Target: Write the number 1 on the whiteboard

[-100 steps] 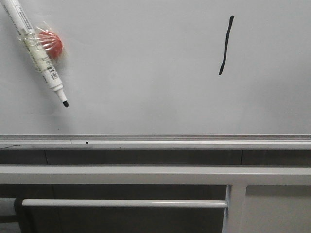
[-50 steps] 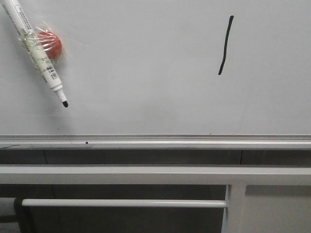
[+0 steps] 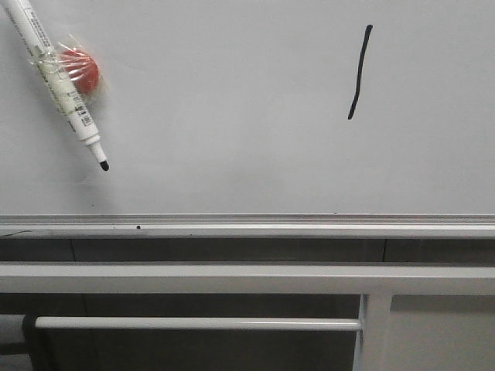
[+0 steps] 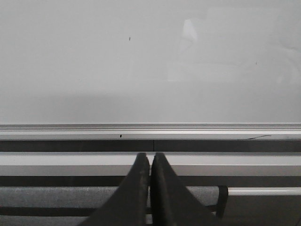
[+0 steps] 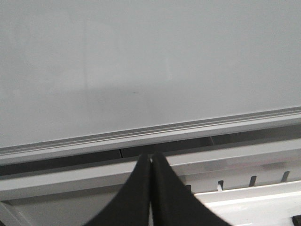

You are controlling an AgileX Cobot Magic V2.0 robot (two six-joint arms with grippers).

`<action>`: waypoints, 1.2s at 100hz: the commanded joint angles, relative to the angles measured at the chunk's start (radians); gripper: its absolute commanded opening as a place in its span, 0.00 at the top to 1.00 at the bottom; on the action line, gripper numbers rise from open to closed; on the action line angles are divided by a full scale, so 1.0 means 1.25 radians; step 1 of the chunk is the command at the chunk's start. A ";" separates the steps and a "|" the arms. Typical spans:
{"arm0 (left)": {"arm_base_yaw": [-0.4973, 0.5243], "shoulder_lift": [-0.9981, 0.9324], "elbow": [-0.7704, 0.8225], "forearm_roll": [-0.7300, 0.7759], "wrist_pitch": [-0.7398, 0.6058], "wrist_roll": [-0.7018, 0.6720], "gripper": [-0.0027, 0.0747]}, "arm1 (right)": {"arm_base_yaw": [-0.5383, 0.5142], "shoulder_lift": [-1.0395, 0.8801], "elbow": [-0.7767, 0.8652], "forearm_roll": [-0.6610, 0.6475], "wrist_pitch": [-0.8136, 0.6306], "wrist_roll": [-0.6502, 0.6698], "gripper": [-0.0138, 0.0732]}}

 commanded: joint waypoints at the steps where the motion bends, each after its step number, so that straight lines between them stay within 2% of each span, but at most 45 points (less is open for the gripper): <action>1: 0.002 -0.018 0.005 -0.004 -0.055 -0.002 0.99 | -0.006 -0.008 0.019 -0.053 -0.002 0.002 0.91; 30: 0.002 -0.018 0.005 -0.004 -0.055 -0.002 0.99 | -0.006 -0.008 0.019 -0.078 0.002 0.000 0.91; 53: 0.002 -0.018 0.005 -0.004 -0.055 -0.002 0.99 | -0.006 -0.008 0.019 -0.041 0.004 -0.047 0.91; 120: 0.002 -0.018 0.005 -0.004 -0.055 -0.002 0.99 | -0.006 -0.008 0.019 -0.040 0.008 -0.047 0.91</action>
